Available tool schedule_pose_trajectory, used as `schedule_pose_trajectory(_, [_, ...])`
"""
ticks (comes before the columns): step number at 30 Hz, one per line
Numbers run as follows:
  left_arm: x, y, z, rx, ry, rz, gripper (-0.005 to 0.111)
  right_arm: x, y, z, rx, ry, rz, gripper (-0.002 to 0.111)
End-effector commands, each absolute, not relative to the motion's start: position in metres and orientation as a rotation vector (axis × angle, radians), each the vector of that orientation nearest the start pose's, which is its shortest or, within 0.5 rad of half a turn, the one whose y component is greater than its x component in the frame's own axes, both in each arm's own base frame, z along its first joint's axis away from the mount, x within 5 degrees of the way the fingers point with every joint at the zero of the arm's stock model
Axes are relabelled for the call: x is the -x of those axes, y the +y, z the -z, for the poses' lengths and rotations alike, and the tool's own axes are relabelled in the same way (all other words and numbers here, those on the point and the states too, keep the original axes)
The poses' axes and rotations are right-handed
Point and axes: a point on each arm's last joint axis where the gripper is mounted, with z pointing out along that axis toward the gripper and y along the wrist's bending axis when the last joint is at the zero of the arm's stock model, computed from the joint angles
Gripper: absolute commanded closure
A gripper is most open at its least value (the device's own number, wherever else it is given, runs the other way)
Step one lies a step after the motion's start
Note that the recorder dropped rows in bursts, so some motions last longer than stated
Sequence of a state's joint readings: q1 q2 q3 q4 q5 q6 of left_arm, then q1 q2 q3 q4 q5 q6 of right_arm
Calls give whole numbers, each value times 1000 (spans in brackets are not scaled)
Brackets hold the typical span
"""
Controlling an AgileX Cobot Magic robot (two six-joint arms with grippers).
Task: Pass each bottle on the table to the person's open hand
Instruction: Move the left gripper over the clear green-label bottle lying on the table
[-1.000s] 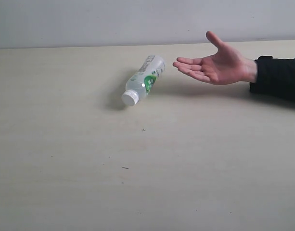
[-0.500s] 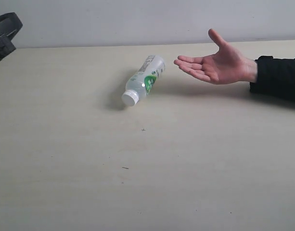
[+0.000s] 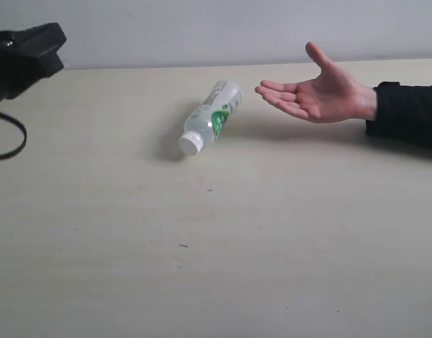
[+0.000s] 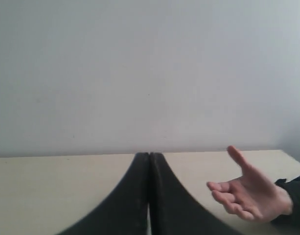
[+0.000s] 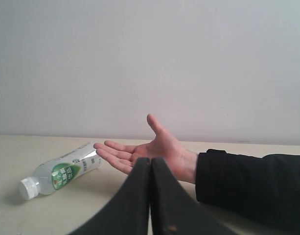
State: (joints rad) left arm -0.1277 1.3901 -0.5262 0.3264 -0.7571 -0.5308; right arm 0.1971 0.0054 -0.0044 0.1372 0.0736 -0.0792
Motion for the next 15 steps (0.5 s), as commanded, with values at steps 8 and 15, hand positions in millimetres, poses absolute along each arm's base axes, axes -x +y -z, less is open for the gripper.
schedule_pose_trajectory(8, [-336,-44,-286,-215,1983,33,107,-55,12,-208,121,1542,-203,108])
schedule_pose_trajectory(15, [-352,-28,-286,-267,2189,-277,107,-55,12,-208,121,1542,-203,108])
